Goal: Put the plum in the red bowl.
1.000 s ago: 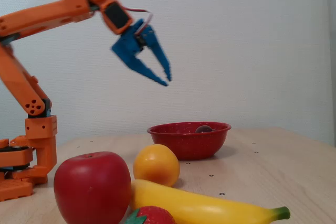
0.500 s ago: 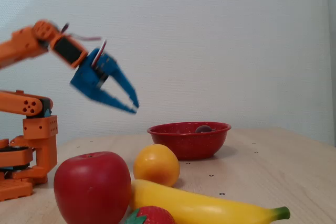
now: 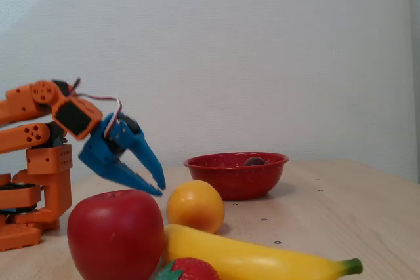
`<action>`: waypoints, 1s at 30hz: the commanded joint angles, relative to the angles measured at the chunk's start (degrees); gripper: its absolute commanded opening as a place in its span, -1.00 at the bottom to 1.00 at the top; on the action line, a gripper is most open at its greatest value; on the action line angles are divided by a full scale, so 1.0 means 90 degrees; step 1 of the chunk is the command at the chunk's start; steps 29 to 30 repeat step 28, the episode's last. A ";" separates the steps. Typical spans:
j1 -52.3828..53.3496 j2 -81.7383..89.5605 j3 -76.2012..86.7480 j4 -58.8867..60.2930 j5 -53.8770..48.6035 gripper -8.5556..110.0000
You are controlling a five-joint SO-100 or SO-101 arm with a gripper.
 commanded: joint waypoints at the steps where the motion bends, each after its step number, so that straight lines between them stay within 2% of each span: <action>1: -0.0078 0.0078 0.0098 -0.0615 -0.0186 -0.85; 5: 0.0117 0.0088 0.0215 -0.0049 -0.0508 -0.85; 30: 0.0332 0.0088 0.0215 -0.0020 -0.0391 -0.85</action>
